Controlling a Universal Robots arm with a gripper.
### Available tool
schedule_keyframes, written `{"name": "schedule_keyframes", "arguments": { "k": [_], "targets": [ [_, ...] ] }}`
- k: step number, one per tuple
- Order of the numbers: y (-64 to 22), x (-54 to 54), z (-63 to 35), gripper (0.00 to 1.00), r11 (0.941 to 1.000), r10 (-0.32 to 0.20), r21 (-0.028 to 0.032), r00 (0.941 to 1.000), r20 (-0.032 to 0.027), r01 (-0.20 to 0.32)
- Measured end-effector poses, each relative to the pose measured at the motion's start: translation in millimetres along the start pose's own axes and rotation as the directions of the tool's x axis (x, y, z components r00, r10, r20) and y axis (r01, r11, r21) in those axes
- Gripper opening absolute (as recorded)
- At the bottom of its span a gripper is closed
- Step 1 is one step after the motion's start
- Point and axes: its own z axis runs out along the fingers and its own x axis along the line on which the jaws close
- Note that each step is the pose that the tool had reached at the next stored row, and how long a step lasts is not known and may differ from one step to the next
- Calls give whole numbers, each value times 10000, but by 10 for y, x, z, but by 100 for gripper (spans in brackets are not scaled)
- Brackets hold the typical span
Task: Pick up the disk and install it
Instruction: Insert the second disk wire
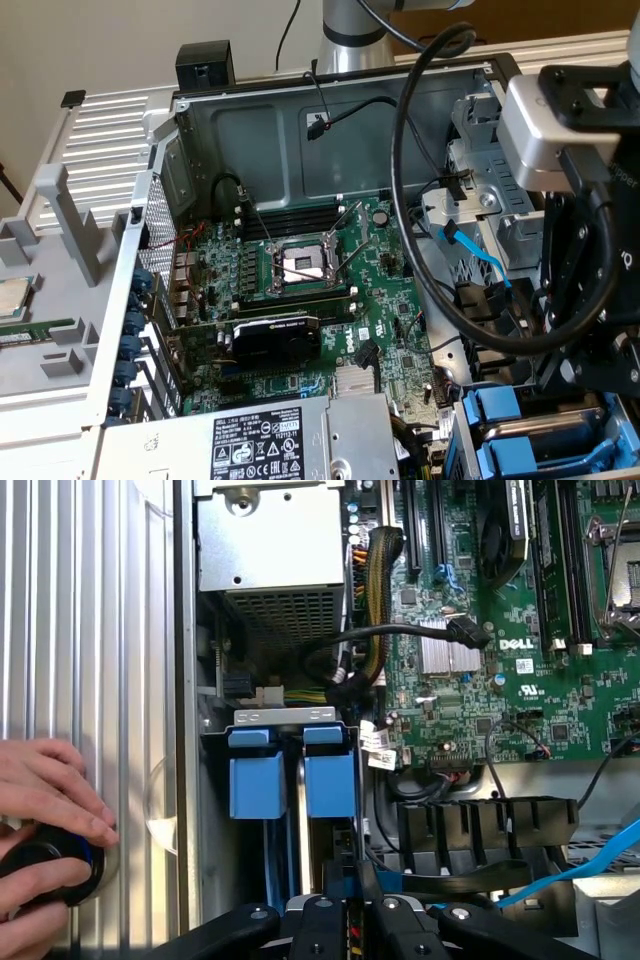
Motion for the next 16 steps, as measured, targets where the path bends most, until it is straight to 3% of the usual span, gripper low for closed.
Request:
{"name": "schedule_keyframes", "arguments": {
  "k": [16],
  "targets": [
    [0,0,1,16,10000,2,15,10000,-6,-2]
  ]
}}
